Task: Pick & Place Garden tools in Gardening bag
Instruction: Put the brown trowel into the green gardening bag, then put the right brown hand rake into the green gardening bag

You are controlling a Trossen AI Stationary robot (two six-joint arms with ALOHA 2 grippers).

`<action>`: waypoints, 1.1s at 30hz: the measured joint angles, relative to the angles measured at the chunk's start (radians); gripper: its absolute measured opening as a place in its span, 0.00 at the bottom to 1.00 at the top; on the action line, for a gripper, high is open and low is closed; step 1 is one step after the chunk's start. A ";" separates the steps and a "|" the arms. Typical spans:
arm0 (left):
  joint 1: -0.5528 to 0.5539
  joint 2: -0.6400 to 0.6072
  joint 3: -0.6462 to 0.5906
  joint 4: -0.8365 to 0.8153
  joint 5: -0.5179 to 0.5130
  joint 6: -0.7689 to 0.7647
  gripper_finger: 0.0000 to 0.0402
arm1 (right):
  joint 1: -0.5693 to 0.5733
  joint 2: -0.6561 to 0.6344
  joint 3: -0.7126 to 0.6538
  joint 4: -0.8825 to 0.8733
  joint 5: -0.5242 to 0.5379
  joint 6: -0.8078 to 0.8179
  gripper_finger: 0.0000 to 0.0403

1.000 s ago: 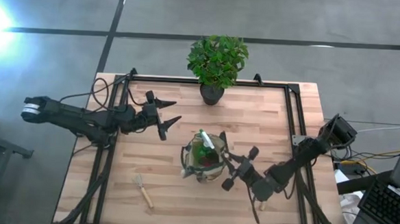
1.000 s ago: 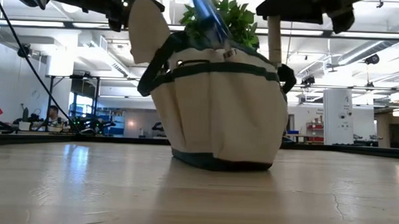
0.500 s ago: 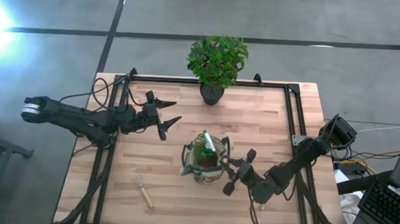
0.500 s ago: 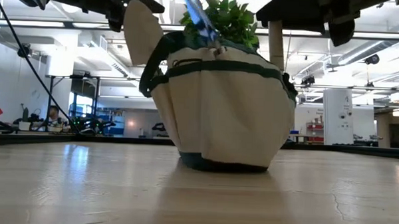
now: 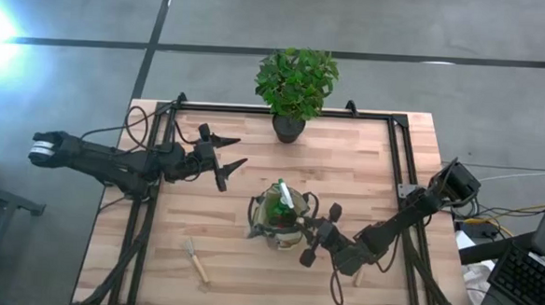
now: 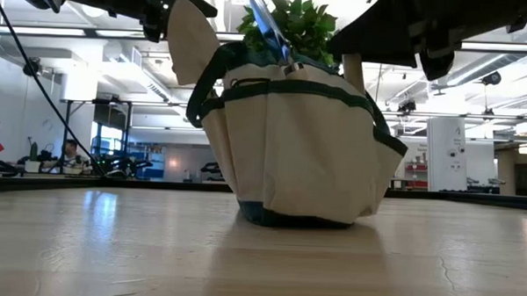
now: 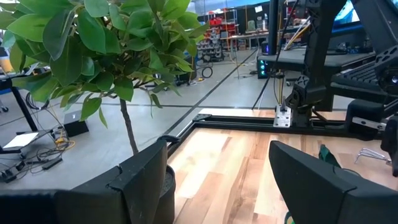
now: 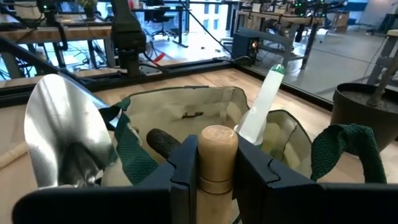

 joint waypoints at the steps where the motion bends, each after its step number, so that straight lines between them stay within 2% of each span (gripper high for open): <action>1: 0.000 0.000 0.000 0.000 0.000 0.000 0.71 | 0.000 0.000 0.000 0.000 0.001 0.000 0.14; 4: 0.000 0.000 0.000 0.000 0.000 0.000 0.71 | -0.001 -0.003 0.003 -0.001 0.004 0.004 0.18; 10: 0.000 0.000 0.000 0.000 0.000 0.000 0.71 | -0.002 -0.027 0.016 0.000 -0.003 -0.002 0.47; 15: 0.000 0.000 0.000 -0.001 0.000 0.000 0.71 | -0.001 -0.047 0.019 -0.002 -0.003 -0.010 0.59; 24: 0.000 0.000 0.000 -0.003 0.005 -0.022 0.71 | -0.001 -0.129 0.025 0.003 0.004 -0.131 0.60; 29: 0.000 0.000 0.000 -0.027 0.054 -0.065 0.71 | 0.002 -0.209 0.030 -0.002 0.004 -0.193 0.58; 33: 0.000 -0.009 0.000 -0.065 0.129 -0.102 0.71 | 0.023 -0.307 0.029 -0.146 0.000 -0.122 0.57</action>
